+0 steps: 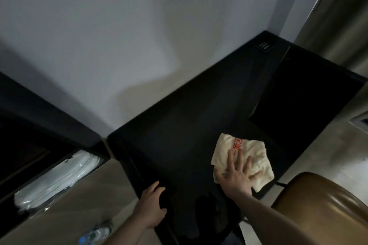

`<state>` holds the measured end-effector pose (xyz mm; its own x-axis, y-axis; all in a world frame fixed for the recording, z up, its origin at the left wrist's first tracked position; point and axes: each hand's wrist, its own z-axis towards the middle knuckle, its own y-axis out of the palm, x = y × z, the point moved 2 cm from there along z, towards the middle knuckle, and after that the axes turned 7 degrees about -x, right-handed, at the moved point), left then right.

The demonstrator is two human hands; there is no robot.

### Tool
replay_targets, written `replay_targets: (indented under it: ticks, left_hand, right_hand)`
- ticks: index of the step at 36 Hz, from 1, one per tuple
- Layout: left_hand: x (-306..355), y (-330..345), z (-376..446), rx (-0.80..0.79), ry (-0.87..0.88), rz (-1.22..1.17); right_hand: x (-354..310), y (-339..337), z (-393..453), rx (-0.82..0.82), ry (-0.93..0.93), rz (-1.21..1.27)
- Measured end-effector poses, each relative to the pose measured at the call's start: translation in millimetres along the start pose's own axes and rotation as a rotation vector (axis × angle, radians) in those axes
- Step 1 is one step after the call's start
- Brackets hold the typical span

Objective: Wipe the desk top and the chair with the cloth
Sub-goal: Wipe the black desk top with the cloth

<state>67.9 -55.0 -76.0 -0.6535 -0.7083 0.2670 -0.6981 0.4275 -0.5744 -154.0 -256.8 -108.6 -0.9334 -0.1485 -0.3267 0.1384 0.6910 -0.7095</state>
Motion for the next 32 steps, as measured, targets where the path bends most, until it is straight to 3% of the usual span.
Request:
replay_targets:
  ticks: [7, 12, 16, 20, 25, 32]
  left_hand:
    - [-70, 19, -40, -0.094, 0.073, 0.109]
    - [-82, 17, -54, 0.006, 0.072, 0.101]
    - [-54, 14, -54, 0.097, 0.105, 0.089]
    - [-2, 21, -46, 0.15, 0.197, 0.127]
    - [75, 42, -33, 0.059, 0.268, 0.199]
    - [108, 67, -10, -0.074, 0.09, 0.284]
  right_hand:
    - [-60, 84, -71, -0.084, -0.071, -0.028]
    - [-84, 118, -114, -0.225, -0.16, -0.06]
    - [-76, 103, -118, -0.266, -0.206, -0.029]
    - [-49, 72, -119, -0.176, -0.22, 0.121]
    - [8, 44, -113, -0.091, -0.163, 0.102]
    - [58, 26, -98, -0.082, -0.129, 0.047]
